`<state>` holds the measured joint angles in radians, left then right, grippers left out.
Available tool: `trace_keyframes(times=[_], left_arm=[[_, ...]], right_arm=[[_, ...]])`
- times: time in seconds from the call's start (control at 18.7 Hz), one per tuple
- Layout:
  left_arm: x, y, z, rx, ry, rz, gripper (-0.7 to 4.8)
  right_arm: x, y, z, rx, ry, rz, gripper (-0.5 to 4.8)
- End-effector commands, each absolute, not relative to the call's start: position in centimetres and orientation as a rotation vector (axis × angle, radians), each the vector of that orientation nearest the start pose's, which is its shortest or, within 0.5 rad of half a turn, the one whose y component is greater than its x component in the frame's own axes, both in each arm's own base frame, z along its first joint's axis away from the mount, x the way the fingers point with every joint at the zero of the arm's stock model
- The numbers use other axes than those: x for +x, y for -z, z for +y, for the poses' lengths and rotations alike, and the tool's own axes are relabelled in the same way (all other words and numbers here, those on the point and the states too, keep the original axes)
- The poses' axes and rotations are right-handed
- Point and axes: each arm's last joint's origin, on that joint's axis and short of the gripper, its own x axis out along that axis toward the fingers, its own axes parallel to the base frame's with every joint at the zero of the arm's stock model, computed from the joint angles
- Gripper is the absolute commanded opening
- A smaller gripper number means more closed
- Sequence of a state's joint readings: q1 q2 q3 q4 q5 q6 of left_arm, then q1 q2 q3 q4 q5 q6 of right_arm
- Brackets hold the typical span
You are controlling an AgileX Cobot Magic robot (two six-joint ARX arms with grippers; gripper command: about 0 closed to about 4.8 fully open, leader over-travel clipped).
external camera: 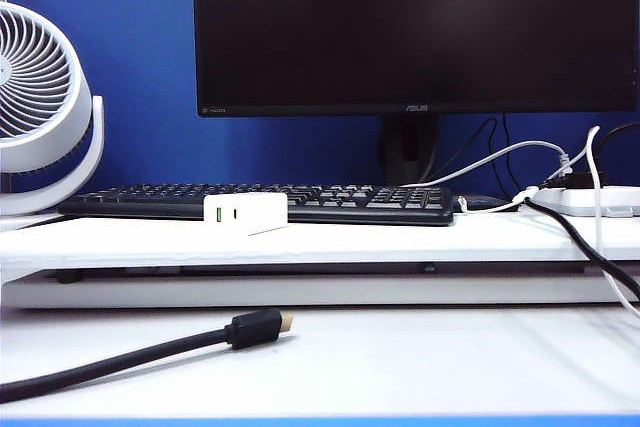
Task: Pick up the Type-C charging cable and the charging base, insert one end of the Type-C charger into the corresponding slot on the base, and finally place the plugged-in charger back on the table.
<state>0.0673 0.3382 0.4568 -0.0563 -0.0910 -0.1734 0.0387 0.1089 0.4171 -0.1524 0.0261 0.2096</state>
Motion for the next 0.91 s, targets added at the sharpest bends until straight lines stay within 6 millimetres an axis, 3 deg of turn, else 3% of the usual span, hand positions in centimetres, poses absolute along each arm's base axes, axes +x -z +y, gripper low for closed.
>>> trace_keyframes(times=[0.05,0.16,0.32,0.37,0.48,0.64,0.91], left_arm=[[12.8,-34.3,1.1,-0.170,-0.156,-0.122,-0.03],[15.0,-37.1,0.9,-0.163,-0.036,-0.106,-0.03],[17.7,-39.3,0.0,-0.202,0.123,-0.035,-0.03],[19.3,-40.0,-1.1,-0.158,0.175,0.066,-0.03],[21.4,-40.2,-3.1,-0.139,0.257,0.187,-0.03],[23.8,-39.8,-7.0,-0.123,0.390,0.304,-0.03],[27.1,-36.5,-13.1,-0.140,0.499,0.568,-0.03]], right_arm=[[7.1,-33.0,0.2,0.215,-0.038,-0.197,-0.05],[8.2,-36.5,0.3,0.218,-0.050,-0.205,-0.05],[10.7,-40.7,0.8,0.205,-0.172,-0.182,-0.05],[12.6,-43.0,1.2,0.193,-0.298,-0.154,-0.05],[14.8,-44.8,1.9,0.179,-0.427,-0.089,-0.05],[16.8,-45.3,3.6,0.043,-0.550,0.026,-0.05],[16.8,-41.8,7.9,-0.192,-0.801,0.296,-0.05]])
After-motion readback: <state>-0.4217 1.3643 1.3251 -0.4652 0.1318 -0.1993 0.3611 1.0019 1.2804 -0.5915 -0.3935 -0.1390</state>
